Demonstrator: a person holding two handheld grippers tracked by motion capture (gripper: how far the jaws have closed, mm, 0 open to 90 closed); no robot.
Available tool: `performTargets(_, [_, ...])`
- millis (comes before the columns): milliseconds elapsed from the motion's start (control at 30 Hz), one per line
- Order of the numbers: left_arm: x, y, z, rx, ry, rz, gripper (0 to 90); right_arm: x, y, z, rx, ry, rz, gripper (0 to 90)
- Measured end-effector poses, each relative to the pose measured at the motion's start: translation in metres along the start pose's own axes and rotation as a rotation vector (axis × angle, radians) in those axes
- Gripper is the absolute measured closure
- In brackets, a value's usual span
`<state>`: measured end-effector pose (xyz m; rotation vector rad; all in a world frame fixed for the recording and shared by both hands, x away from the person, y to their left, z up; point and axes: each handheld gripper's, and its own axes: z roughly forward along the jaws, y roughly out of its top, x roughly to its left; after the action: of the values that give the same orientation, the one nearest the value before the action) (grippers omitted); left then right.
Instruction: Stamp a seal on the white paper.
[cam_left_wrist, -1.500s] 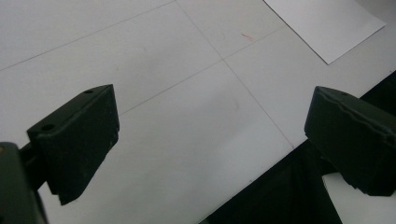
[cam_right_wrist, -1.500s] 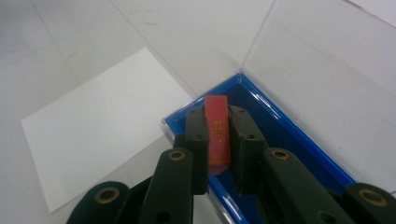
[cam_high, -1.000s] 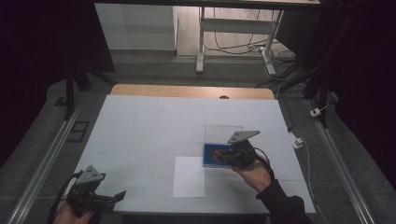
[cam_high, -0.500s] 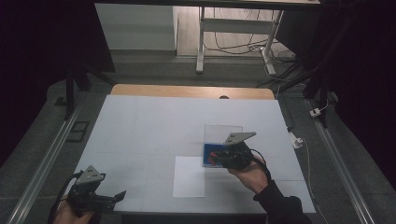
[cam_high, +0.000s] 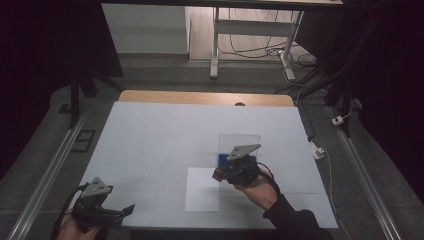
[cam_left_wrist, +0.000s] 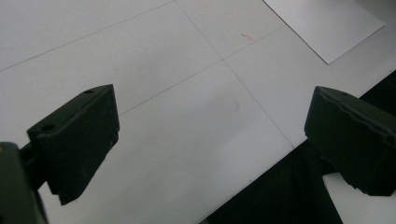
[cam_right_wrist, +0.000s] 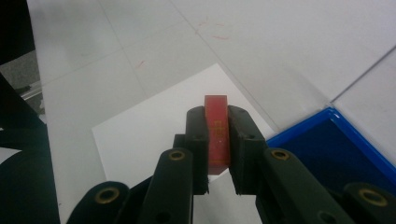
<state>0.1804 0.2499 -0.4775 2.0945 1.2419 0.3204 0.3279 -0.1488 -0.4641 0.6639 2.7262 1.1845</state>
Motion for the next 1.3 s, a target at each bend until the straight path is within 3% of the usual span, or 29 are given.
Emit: performTargets(1300, [0.001,0.000,0.000,0.003,0.001,-0.002,4.0,0.023,-0.003,0.046,0.103,0.034,-0.090,79.6])
